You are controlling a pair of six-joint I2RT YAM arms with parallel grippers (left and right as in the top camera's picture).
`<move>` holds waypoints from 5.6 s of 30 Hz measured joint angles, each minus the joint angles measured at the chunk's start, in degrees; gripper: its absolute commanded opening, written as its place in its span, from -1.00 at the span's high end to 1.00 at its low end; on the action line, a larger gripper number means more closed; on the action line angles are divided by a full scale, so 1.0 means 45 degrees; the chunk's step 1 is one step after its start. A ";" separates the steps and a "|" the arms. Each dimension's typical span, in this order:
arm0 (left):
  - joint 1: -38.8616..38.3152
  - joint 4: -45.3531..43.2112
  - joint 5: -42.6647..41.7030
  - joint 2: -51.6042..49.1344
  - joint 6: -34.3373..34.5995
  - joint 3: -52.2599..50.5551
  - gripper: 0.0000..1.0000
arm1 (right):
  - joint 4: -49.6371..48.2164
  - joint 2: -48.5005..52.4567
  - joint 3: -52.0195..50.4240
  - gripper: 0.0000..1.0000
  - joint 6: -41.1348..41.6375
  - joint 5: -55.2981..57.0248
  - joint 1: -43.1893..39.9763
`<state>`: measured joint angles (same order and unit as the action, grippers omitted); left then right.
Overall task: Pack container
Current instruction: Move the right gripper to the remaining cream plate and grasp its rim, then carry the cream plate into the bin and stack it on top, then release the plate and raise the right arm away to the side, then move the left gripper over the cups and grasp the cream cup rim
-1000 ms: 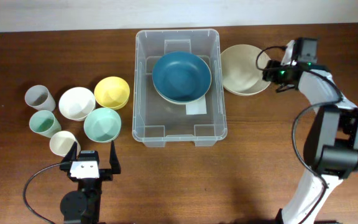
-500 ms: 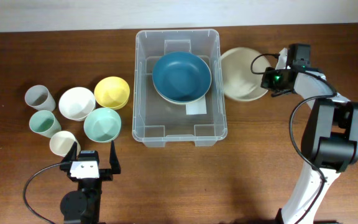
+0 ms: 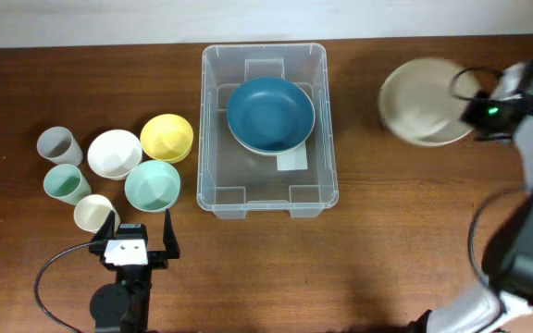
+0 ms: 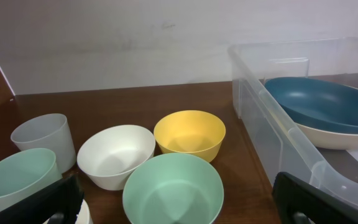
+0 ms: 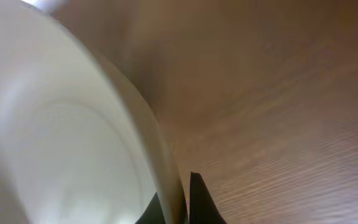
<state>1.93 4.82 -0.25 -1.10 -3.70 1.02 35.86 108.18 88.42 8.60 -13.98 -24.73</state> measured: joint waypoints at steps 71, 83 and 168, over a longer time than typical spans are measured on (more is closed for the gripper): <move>0.0000 -0.0525 0.0151 0.0000 -0.0146 -0.0015 -0.99 | 0.5187 -0.0335 0.6800 -0.98 -0.1239 0.6178 0.2730; -0.0010 -0.3113 -0.0865 0.0000 -0.0277 -0.0024 -0.99 | 0.5197 -0.0335 0.6800 -0.98 -0.1239 0.6173 0.2730; 0.5712 0.7334 0.0228 -1.8510 0.9024 1.0409 -0.44 | 0.5226 -0.0330 0.6800 -0.98 -0.1243 0.6086 0.2730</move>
<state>27.64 37.82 0.78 -84.40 36.91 47.86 59.37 106.69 119.02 3.01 13.41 -12.45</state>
